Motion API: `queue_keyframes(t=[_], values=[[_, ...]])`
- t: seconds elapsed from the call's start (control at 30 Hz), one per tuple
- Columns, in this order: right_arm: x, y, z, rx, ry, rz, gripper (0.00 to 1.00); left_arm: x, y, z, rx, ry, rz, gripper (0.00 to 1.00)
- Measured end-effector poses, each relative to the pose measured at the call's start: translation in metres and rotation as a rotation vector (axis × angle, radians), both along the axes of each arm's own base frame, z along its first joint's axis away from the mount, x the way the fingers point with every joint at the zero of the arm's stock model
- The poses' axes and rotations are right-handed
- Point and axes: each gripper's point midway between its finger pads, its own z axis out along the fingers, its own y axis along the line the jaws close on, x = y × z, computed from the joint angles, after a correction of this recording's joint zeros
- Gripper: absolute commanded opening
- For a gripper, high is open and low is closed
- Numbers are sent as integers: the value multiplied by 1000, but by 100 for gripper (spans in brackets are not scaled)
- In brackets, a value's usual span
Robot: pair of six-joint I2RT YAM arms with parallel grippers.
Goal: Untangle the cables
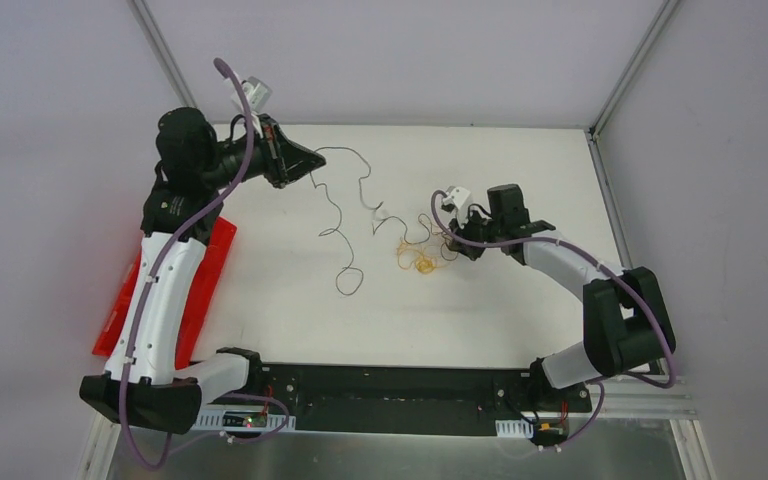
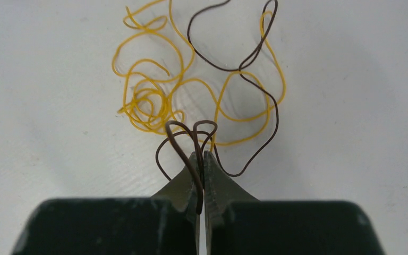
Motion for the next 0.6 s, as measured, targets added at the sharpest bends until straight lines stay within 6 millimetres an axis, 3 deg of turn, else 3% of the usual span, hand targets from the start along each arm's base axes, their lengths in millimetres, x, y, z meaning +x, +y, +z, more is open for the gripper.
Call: queue_keyframes(t=[0.1,0.2,0.3,0.4,0.5,0.6], values=[[-3,-13,-16,-50,43,-6,2,-4,16,3,9,-12,42,0],[-11,-19,-26,-84,99,-1,8,-10,21,-17,53,3,46,0],[-10,-18,-19,-91,120,4,9,-12,28,-75,152,98,58,0],[-3,-15,-6,-81,107,6,9,-14,43,-153,288,228,82,0],[-1,-13,2,-74,102,9,10,-28,60,-227,436,371,76,0],[-6,-13,3,-74,124,14,11,-40,68,-267,521,470,42,2]])
